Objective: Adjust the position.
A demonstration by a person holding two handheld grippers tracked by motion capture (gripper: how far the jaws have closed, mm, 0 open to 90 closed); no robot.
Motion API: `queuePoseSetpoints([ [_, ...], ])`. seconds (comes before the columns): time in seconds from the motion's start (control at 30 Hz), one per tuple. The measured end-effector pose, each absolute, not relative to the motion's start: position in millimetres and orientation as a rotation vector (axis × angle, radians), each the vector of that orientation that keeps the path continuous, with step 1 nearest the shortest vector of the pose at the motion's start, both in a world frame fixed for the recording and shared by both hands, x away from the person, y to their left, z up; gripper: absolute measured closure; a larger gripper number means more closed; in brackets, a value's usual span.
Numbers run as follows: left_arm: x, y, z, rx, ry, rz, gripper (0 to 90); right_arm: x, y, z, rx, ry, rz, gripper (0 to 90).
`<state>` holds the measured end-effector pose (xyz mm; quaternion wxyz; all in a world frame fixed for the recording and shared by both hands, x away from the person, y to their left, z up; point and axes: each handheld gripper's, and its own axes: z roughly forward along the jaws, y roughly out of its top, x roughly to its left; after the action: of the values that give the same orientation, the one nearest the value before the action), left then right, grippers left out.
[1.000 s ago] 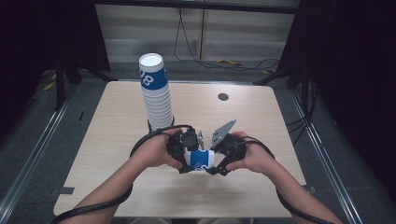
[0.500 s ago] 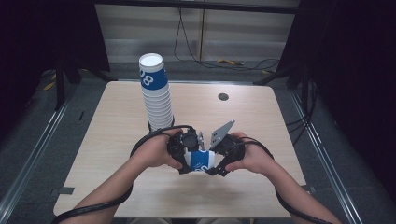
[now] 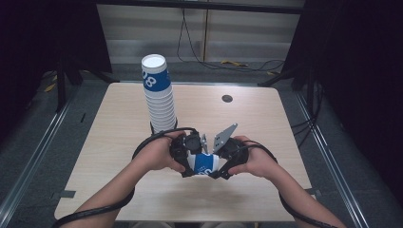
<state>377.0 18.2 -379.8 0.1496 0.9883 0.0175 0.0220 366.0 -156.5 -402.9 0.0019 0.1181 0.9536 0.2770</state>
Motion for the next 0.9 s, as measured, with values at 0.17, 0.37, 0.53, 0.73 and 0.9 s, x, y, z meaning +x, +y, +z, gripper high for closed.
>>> queuePoseSetpoints([
  [0.17,377,18,-377,2.817,0.039,0.063,21.7,366,-159,-405,0.384,2.998,0.869,29.6],
  [0.37,378,18,-375,2.791,0.031,0.063,21.5,366,-161,-409,0.408,2.999,0.872,29.7],
  [0.53,379,20,-376,2.774,0.010,0.100,19.8,366,-161,-411,0.383,2.963,0.884,30.7],
  [0.73,381,26,-376,2.715,0.038,0.121,16.7,367,-166,-409,0.387,2.917,0.927,31.1],
  [0.9,383,33,-379,2.719,0.072,0.114,15.4,366,-171,-410,0.388,2.900,0.959,31.1],
])
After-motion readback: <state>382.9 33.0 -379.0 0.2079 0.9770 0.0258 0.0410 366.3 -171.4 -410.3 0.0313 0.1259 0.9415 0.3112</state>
